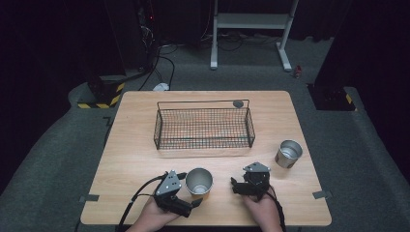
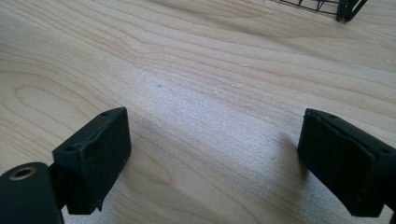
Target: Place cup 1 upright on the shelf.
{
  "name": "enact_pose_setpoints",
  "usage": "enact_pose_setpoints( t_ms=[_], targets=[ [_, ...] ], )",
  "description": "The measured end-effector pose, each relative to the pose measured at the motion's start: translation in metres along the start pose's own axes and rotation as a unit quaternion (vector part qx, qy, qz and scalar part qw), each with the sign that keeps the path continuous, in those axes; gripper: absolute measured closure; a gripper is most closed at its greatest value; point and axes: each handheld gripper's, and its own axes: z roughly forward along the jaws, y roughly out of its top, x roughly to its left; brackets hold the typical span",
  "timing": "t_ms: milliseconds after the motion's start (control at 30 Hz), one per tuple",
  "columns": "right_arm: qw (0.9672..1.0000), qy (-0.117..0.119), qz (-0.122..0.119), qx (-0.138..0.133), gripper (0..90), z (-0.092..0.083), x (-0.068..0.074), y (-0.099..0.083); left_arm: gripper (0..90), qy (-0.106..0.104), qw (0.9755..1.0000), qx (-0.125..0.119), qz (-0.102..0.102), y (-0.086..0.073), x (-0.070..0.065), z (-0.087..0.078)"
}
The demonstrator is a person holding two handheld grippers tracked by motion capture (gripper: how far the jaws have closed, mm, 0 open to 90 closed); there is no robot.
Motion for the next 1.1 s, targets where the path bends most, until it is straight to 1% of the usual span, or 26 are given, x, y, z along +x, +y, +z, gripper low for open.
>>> enact_pose_setpoints(
  t_ms=[233, 300, 533, 767, 867, 933, 1033, 1100],
  targets=[
    [1.0000, 0.000, 0.000, 0.000, 9.4, 0.000, 0.000, 0.000, 0.5, -0.006, 1.0000, -0.006, -0.002, 0.001, 0.000, 0.007],
    [1.0000, 0.000, 0.000, 0.000, 9.4, 0.000, 0.000, 0.000, 0.5, -0.007, 0.9999, -0.010, -0.001, 0.002, 0.000, 0.011],
    [1.0000, 0.000, 0.000, 0.000, 9.4, 0.000, 0.000, 0.000, 0.6, -0.012, 0.9997, -0.021, -0.005, 0.003, 0.002, 0.017],
    [1.0000, 0.001, -0.001, 0.000, 9.4, 0.000, 0.000, 0.000, 0.6, -0.012, 0.9997, -0.022, -0.001, 0.003, 0.000, 0.020],
    [1.0000, 0.001, -0.001, 0.000, 9.5, 0.000, 0.000, 0.000, 0.7, -0.018, 0.9995, -0.022, -0.010, 0.003, 0.001, 0.021],
    [1.0000, 0.002, 0.000, -0.001, 9.7, 0.000, 0.000, 0.000, 0.8, -0.014, 0.9996, -0.025, -0.008, 0.002, 0.003, 0.020],
    [1.0000, 0.002, 0.000, -0.001, 9.7, 0.000, 0.000, 0.000, 1.3, -0.015, 0.9995, -0.027, -0.012, 0.001, 0.003, 0.021],
    [1.0000, 0.002, 0.000, -0.001, 9.7, 0.000, 0.000, 0.000, 1.7, -0.013, 0.9996, -0.024, -0.008, 0.000, 0.003, 0.022]
  ],
)
